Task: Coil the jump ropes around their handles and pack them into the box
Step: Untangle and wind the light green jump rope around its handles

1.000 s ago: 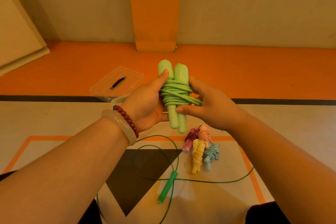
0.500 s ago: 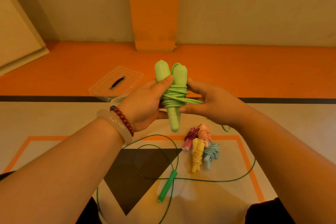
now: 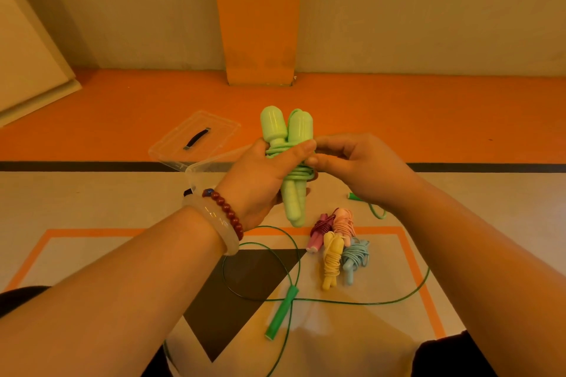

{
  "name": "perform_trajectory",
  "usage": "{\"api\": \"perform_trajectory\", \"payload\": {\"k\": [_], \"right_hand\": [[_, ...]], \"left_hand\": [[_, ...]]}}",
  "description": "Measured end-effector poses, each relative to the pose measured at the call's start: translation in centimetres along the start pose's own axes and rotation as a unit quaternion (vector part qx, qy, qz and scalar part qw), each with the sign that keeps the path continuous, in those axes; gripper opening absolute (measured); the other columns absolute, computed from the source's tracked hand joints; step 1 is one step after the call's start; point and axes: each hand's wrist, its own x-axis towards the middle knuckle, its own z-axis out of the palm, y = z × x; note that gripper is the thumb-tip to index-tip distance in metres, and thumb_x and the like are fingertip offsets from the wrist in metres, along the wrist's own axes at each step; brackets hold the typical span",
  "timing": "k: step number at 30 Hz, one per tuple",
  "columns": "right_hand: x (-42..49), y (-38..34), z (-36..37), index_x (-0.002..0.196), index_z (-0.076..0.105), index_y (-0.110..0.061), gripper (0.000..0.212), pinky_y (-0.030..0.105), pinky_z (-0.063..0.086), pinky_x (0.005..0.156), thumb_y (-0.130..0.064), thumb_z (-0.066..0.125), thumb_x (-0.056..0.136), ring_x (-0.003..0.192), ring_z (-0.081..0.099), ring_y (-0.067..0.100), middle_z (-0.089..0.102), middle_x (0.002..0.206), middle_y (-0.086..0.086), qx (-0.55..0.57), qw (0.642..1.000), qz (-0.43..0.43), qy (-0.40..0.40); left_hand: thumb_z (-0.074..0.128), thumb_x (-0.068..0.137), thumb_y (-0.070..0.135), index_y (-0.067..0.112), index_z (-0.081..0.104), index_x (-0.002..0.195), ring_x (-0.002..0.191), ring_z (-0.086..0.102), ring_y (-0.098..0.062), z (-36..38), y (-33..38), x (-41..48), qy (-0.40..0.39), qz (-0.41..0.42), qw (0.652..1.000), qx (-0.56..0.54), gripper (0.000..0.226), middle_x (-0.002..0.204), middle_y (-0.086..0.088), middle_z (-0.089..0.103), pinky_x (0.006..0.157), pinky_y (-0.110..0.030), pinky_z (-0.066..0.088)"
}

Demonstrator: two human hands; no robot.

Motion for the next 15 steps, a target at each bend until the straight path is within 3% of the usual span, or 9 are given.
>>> {"api": "perform_trajectory", "payload": {"k": [3, 5, 8, 10, 13, 15], "right_hand": [[-0.1, -0.2, -0.3, 0.112, 0.054, -0.046, 0.042, 0.010, 0.045, 0.062, -0.039, 0.070, 0.073, 0.054, 0.054, -0.002, 0.066, 0.104, -0.018, -0.021, 1.000, -0.002, 0.006], [-0.1, 0.0, -0.5, 0.114, 0.055, -0.034, 0.047, 0.012, 0.038, 0.053, -0.038, 0.074, 0.071, 0.044, 0.044, 0.002, 0.063, 0.104, -0.016, -0.051, 0.996, -0.024, 0.062], [0.1, 0.2, -0.2, 0.092, 0.063, -0.020, 0.016, 0.012, 0.033, 0.049, -0.021, 0.074, 0.081, 0.048, 0.048, 0.004, 0.061, 0.074, -0.022, -0.086, 0.990, -0.062, 0.097], [0.2, 0.5, 0.1, 0.083, 0.068, -0.018, 0.005, 0.021, 0.040, 0.053, -0.022, 0.071, 0.085, 0.061, 0.055, 0.008, 0.062, 0.069, -0.014, -0.117, 0.986, -0.074, 0.096], [0.4, 0.7, -0.2, 0.080, 0.068, -0.009, 0.016, 0.017, 0.040, 0.057, -0.022, 0.065, 0.089, 0.063, 0.052, 0.005, 0.060, 0.066, -0.008, -0.101, 0.990, -0.057, 0.084], [0.4, 0.8, -0.2, 0.083, 0.068, -0.005, 0.021, 0.022, 0.043, 0.061, -0.024, 0.061, 0.091, 0.064, 0.053, 0.005, 0.061, 0.069, -0.004, -0.097, 0.993, -0.040, 0.063]], "left_hand": [[0.063, 0.088, 0.023, 0.016, 0.055, 0.119, 0.084, 0.069, -0.021, -0.2, 0.2, 0.2, 0.021, 0.023, 0.999, -0.005, 0.033, 0.104, -0.010, 0.069, 0.065, -0.034, 0.059], [0.062, 0.090, 0.022, 0.012, 0.055, 0.118, 0.076, 0.069, -0.019, -0.3, 0.6, 0.2, 0.032, 0.040, 0.999, -0.006, 0.030, 0.099, -0.010, 0.068, 0.061, -0.032, 0.058], [0.062, 0.088, 0.021, 0.010, 0.055, 0.117, 0.075, 0.068, -0.019, -0.6, 0.9, 0.2, 0.045, 0.051, 0.998, -0.019, 0.032, 0.100, -0.011, 0.067, 0.058, -0.030, 0.057], [0.063, 0.087, 0.022, 0.012, 0.057, 0.113, 0.077, 0.067, -0.021, -0.6, 0.9, 0.3, 0.041, 0.051, 0.998, -0.023, 0.028, 0.101, -0.012, 0.067, 0.060, -0.030, 0.058], [0.060, 0.090, 0.019, 0.010, 0.056, 0.112, 0.070, 0.068, -0.019, -0.5, 1.0, 0.1, 0.025, 0.050, 0.998, -0.029, 0.024, 0.093, -0.009, 0.067, 0.056, -0.030, 0.057], [0.061, 0.088, 0.019, 0.010, 0.054, 0.114, 0.069, 0.068, -0.018, -0.3, 1.0, 0.0, 0.015, 0.049, 0.998, -0.039, 0.028, 0.091, -0.008, 0.066, 0.055, -0.029, 0.057]]}}
